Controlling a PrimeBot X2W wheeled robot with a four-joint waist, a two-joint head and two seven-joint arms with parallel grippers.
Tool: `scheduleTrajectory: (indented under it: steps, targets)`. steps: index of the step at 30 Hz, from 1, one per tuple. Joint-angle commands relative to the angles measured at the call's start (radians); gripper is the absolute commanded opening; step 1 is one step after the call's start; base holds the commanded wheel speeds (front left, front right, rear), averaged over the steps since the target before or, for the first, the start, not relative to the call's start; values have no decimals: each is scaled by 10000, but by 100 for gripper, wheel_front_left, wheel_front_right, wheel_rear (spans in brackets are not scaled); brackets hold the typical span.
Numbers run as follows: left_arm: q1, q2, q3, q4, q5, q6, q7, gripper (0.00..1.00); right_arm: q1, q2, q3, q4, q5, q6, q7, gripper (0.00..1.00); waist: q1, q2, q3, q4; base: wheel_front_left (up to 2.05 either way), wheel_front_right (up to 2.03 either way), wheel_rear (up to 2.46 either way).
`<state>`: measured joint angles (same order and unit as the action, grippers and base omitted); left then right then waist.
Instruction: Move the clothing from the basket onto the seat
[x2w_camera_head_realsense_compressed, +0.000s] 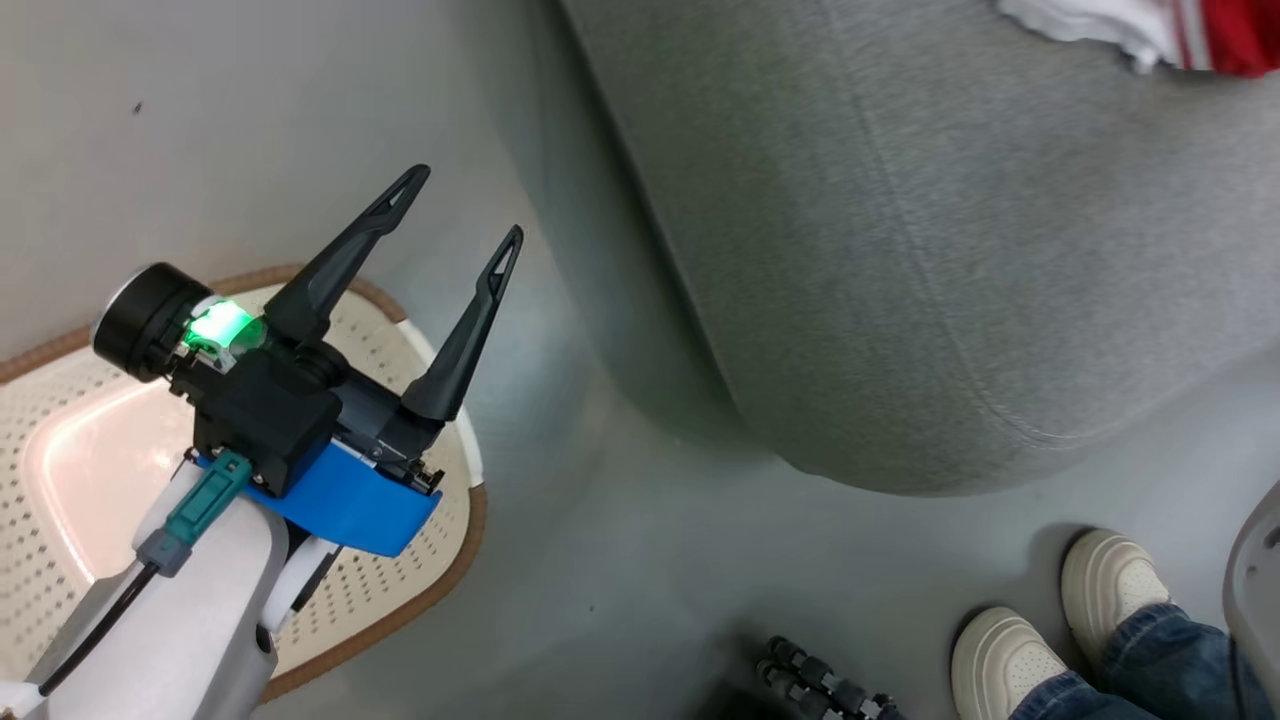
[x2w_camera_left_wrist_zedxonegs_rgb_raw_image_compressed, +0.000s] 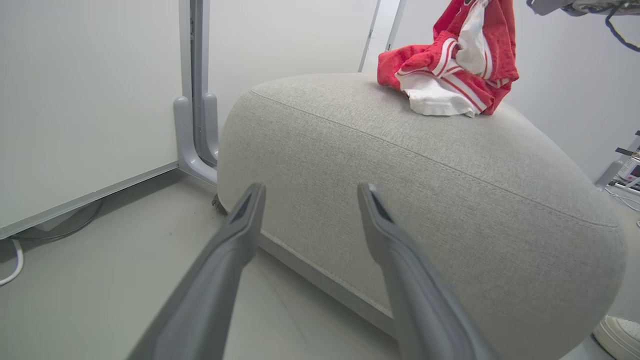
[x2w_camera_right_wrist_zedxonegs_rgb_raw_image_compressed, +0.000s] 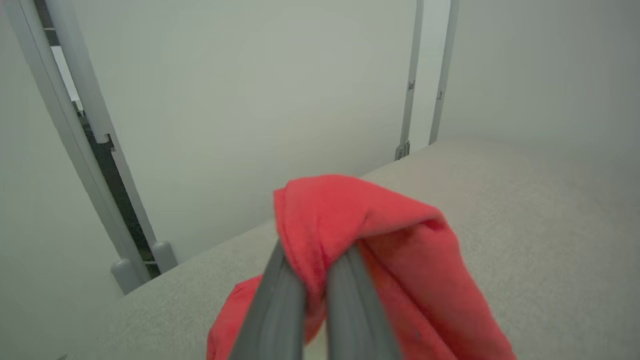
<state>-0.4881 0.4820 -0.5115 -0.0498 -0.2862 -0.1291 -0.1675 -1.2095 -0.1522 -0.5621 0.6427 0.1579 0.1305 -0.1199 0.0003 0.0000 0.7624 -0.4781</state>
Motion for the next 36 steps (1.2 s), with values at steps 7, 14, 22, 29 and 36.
scheduleTrajectory:
  steps: [7, 14, 22, 29, 36]
  targets:
    - [-192, 57, -60, 130, -54, 43, -176, 100, 325, -89, -761, 1861, -1080, 5, -551, 0, -3, 0, 431, 793, 0, 0, 0]
    - [-296, -98, -142, 393, -153, 43, -323, 100, -1, -257, -1054, 2597, -1795, 5, -918, 58, -3, 0, 246, 959, 0, 0, 0]
    - [-214, -420, -294, 913, -310, 52, -589, 100, 104, -168, -968, 2959, -2291, 5, -1223, 100, -3, 0, -408, 1035, 0, 0, 0]
    - [294, -1201, -253, 1913, -667, 113, -935, 100, 1311, -1, -558, 3094, -2965, 5, -1418, 100, -3, 0, -2201, 1457, 0, 0, 0]
    - [1278, -2026, 430, 2427, -991, 118, -983, 100, 3133, 534, 235, 2147, -2942, 5, -1461, 100, -3, 0, -4024, 1932, 0, 0, 0]
